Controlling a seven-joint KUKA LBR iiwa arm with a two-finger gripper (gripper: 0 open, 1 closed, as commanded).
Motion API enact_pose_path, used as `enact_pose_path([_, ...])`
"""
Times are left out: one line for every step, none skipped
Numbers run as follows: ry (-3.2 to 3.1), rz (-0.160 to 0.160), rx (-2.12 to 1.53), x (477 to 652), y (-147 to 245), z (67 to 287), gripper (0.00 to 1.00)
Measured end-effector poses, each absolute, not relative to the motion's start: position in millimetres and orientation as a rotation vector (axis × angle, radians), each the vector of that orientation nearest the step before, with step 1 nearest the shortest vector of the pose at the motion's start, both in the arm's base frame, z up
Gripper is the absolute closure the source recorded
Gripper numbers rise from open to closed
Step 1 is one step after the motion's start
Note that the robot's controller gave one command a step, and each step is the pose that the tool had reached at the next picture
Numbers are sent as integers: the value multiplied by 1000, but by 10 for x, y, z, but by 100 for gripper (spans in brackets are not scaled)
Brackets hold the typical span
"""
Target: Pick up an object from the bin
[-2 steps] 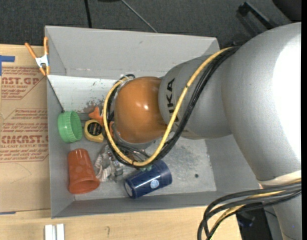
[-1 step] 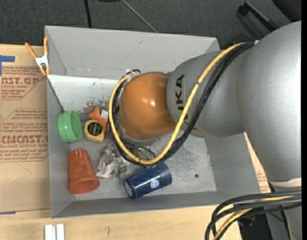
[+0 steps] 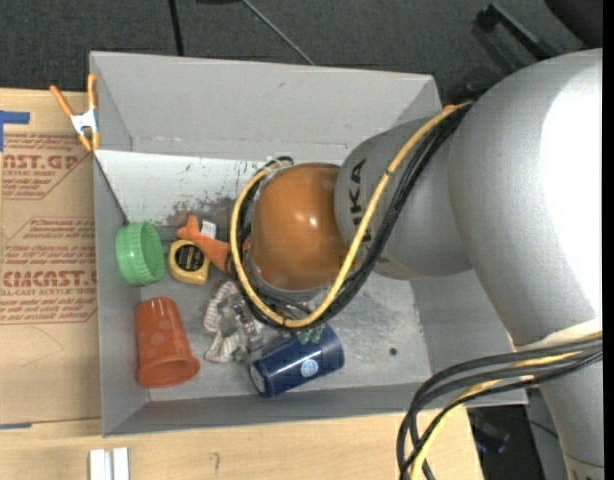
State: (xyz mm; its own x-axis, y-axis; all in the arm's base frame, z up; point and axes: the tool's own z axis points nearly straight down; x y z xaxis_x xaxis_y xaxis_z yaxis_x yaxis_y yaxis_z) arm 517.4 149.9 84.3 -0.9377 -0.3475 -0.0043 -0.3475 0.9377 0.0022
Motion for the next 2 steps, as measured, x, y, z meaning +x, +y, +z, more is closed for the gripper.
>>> enact_pose_path([3093, 0, -552, 5250, 1665, 2657, 100])
enact_pose_path([3093, 0, -552, 5257, 1692, 2881, 100])
